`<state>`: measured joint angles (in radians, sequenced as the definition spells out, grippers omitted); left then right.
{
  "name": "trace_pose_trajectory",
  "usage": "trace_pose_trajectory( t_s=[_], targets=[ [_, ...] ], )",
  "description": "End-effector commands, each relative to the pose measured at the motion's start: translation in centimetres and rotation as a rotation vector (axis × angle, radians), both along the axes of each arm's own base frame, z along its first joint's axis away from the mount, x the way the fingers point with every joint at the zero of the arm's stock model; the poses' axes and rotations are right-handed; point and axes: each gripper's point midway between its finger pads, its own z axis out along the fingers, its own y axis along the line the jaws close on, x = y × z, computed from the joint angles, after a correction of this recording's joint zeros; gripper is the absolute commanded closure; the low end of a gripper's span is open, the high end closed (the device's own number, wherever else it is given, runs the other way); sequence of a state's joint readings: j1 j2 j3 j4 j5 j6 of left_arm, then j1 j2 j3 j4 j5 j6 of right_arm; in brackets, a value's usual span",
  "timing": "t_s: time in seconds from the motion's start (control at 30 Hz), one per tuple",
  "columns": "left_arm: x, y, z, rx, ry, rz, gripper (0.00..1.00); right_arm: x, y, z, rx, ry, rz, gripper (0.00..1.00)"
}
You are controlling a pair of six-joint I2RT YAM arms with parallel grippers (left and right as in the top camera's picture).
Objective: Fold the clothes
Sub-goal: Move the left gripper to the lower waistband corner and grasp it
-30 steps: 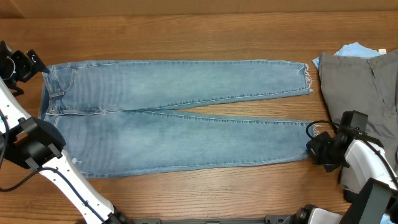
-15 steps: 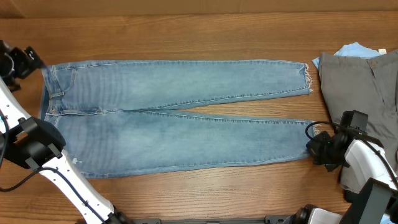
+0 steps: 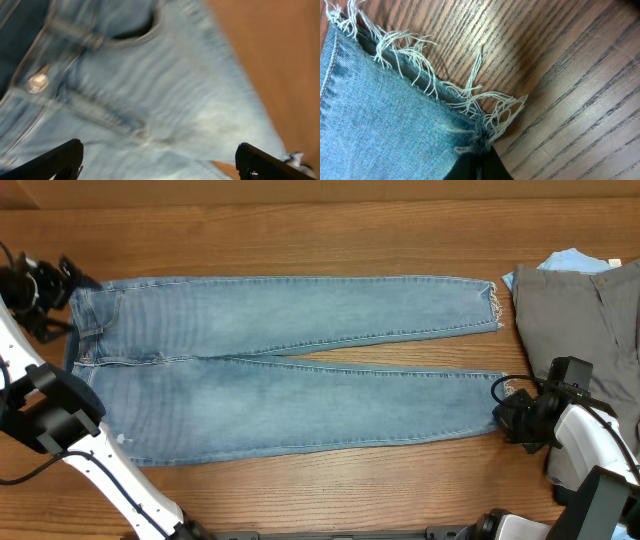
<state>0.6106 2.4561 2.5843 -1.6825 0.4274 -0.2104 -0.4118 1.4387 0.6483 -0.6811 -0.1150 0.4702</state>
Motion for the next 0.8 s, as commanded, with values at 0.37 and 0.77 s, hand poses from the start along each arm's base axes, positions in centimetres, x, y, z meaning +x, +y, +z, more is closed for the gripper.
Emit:
trace_pose_trajectory(
  t_s=[0.37,0.77],
  targets=[
    [-17.1,-3.1,5.1,0.205,0.287,0.124,0.00,0.4,-0.6,0.1,-0.035,-0.019,0.002,0.96],
    [-22.9,-7.4,9.2,0.428,-0.044,0.256,0.00,0.9,-0.1,0.2,-0.007,-0.046,0.034,0.96]
  ],
)
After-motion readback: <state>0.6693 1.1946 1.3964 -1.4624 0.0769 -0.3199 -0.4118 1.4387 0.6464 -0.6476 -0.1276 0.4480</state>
